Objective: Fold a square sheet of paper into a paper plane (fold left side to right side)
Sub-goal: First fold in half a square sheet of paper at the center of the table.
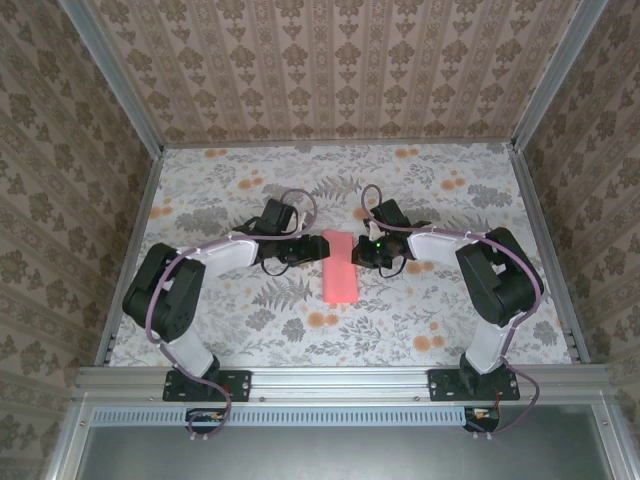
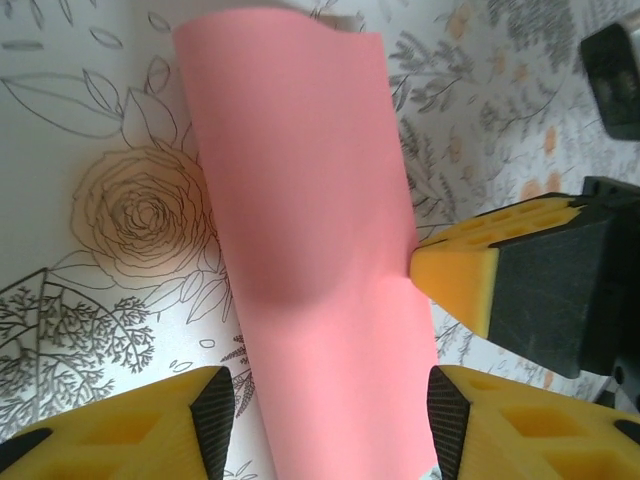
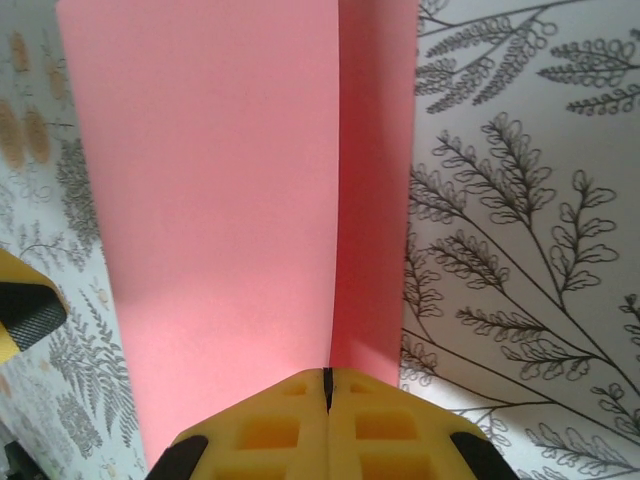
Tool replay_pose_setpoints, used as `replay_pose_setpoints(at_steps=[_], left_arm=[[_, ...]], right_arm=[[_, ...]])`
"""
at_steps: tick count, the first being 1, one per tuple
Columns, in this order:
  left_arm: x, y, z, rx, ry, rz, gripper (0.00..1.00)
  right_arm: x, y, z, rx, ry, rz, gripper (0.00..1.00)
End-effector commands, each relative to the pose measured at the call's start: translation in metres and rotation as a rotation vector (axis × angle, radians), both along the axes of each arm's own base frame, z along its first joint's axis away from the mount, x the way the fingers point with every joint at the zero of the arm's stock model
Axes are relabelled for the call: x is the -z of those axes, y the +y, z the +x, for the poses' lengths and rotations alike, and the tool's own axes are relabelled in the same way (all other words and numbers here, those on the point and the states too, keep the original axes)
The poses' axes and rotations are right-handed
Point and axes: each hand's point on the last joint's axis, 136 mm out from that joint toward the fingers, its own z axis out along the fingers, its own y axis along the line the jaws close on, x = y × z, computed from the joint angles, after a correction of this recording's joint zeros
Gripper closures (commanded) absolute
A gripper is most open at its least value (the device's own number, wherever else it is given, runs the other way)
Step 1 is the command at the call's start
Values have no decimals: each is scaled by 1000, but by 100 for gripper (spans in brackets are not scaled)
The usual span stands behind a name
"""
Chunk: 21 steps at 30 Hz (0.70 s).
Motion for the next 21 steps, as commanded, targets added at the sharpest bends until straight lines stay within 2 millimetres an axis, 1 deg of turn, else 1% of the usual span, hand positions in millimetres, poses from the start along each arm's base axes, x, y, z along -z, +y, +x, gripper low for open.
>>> replay_pose_setpoints(at_steps=[1,7,13,15,18,21], left_arm=[[11,-7,0,26,13,45,43],[27,-14,-2,39,44,96,44],[40,-11,-5,39,58,163,55],[45,-9,-6,43,64,185,57],[50,-9,-8,54,69,213,58],[55,-9,-11,65,73,239,58]], right_arm=[[6,-3,-1,-8,15,-54,100],[9,-3,-3,-18,21,-75,100],[10,-5,-4,-21,19,-89,98],[9,-5,-4,-21,16,-92,97],[6,-7,-4,-20,2,-99,92],[-2,-16,-2,2,-35,-127,81]])
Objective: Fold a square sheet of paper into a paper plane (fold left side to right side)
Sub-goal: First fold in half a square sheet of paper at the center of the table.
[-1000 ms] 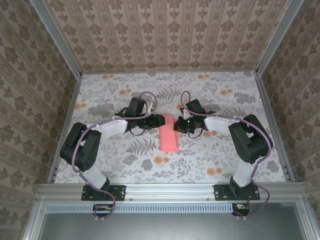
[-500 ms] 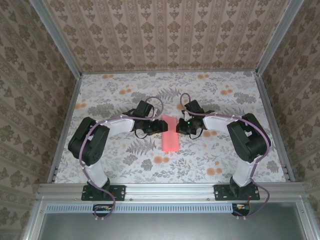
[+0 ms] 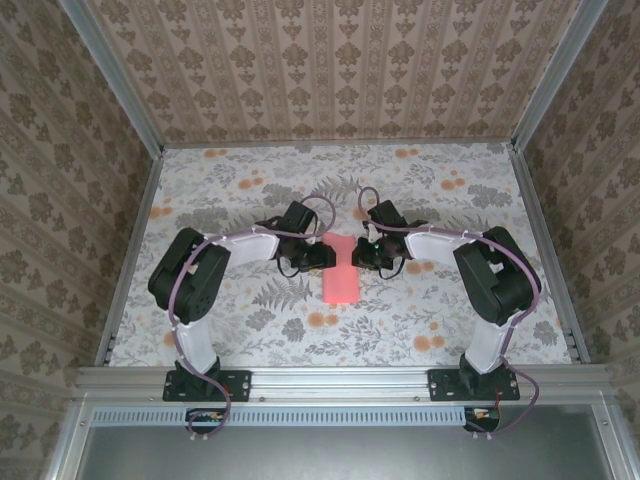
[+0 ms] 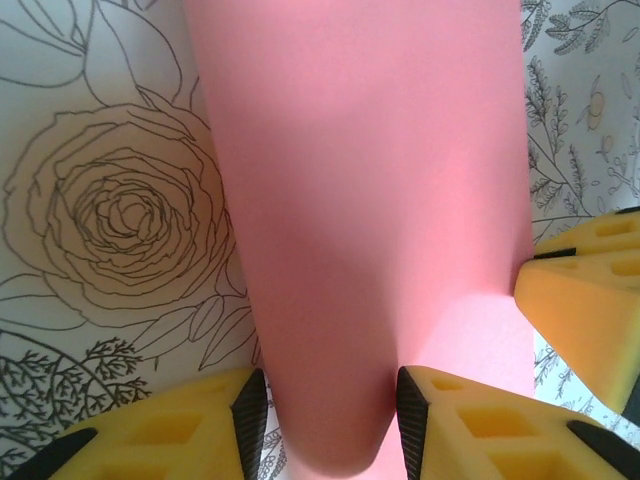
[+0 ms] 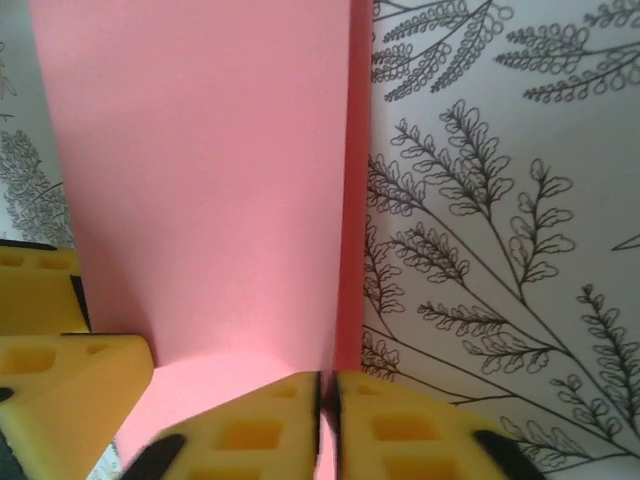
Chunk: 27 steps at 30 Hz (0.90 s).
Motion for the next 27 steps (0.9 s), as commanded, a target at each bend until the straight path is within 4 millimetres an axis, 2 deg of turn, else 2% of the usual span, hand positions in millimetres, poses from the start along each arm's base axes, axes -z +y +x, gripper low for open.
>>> replay_pose_setpoints(at_steps=[1,6,13,22,27], left_arm=[[16,4,-6,33,11,78,58],[21,4,-8,38,18,96,58],[28,4,-10,46,31,127,58],[28,11,-8,42,18,166,61],[28,12,-8,43,14,173,63]], right_arm=[[-11,-14,1,17,-49,-59,77],[-28,-42,5,97,-137,-129,60],[-49,-77,5,212,-233,-179,46],[-61,-86,4,254,-282,-155,26],[-62,-89,3,256,-284,-158,24]])
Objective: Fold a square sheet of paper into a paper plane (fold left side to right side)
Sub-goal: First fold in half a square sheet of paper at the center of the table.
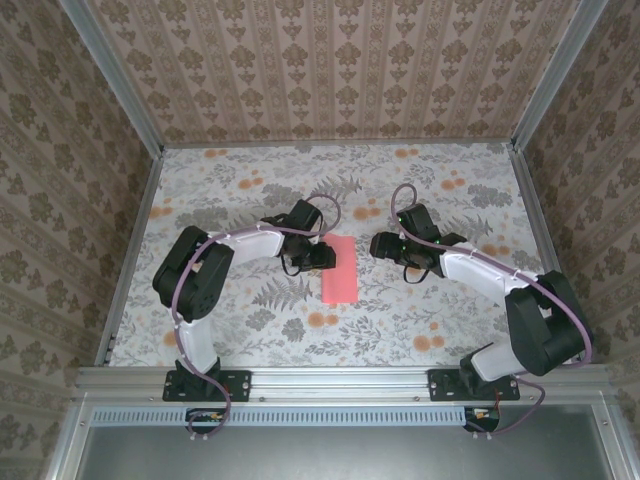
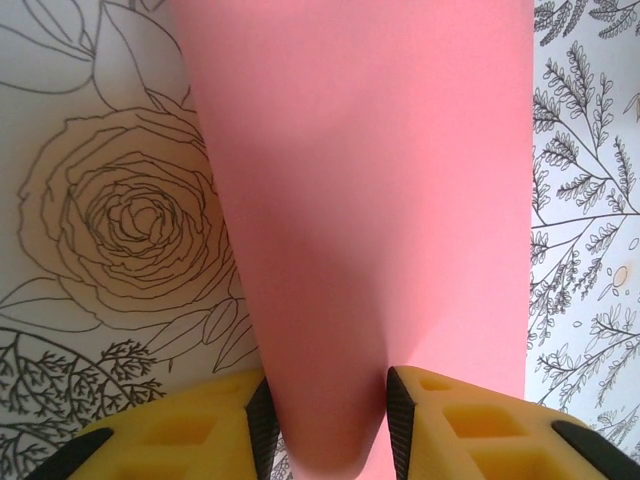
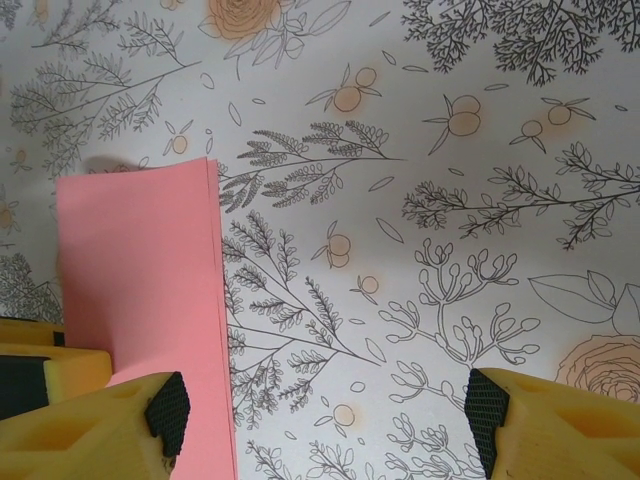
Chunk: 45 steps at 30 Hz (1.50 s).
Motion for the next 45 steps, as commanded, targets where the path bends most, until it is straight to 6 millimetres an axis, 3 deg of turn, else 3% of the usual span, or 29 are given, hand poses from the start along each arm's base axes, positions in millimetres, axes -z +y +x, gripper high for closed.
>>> replay_pose_setpoints(at_steps=[1,38,45], left_arm=[[22,10,-8,21,23,85,63],[27,6,-9,36,38,97,59],[26,9,-8,32,28,110,63]], right_arm=[[-7,-7,2,25,-30,-7,23],[-6,-4,0,3,-21,3,22],[-6,-4,0,2,-21,4,22]])
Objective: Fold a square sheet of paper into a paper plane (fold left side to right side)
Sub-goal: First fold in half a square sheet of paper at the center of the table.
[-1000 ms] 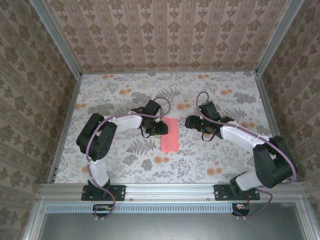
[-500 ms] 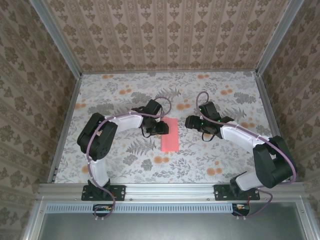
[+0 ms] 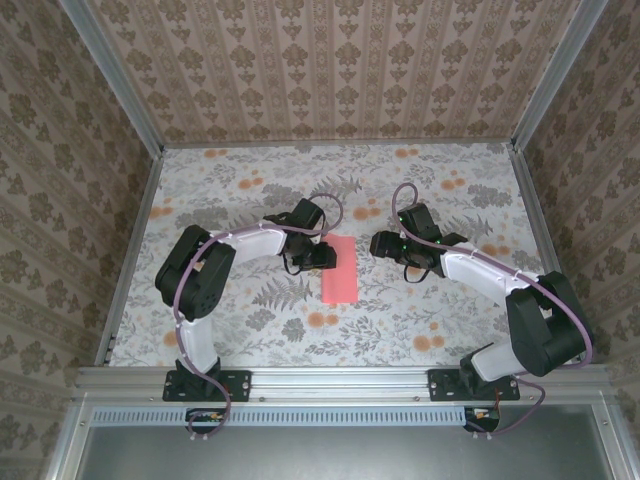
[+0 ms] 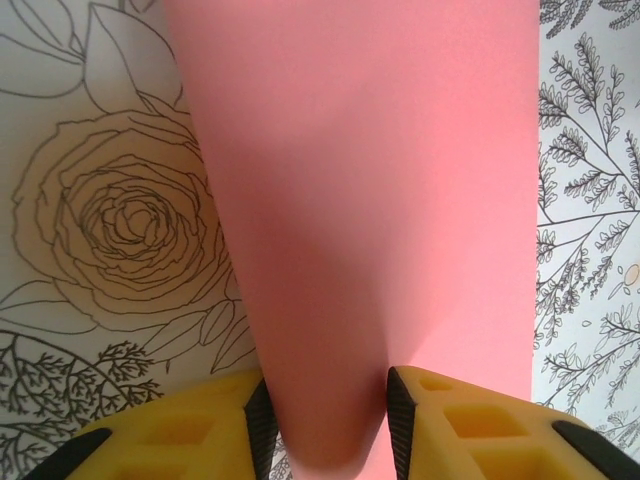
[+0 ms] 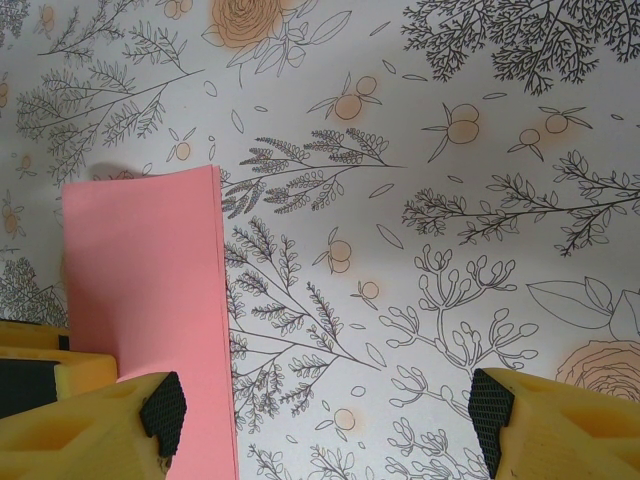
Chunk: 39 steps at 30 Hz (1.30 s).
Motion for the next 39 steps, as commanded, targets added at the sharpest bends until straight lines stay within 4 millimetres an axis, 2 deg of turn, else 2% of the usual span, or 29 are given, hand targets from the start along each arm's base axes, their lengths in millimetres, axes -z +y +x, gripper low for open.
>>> replay_pose_setpoints(at_steps=[1,39], left_arm=[[26,10,-8,18,24,86,63],[27,5,-7,40,29,77,60]], right_arm=[[-4,-3,-1,-2,-15,0,22],[-5,-2,-2,-7,-13,1,21]])
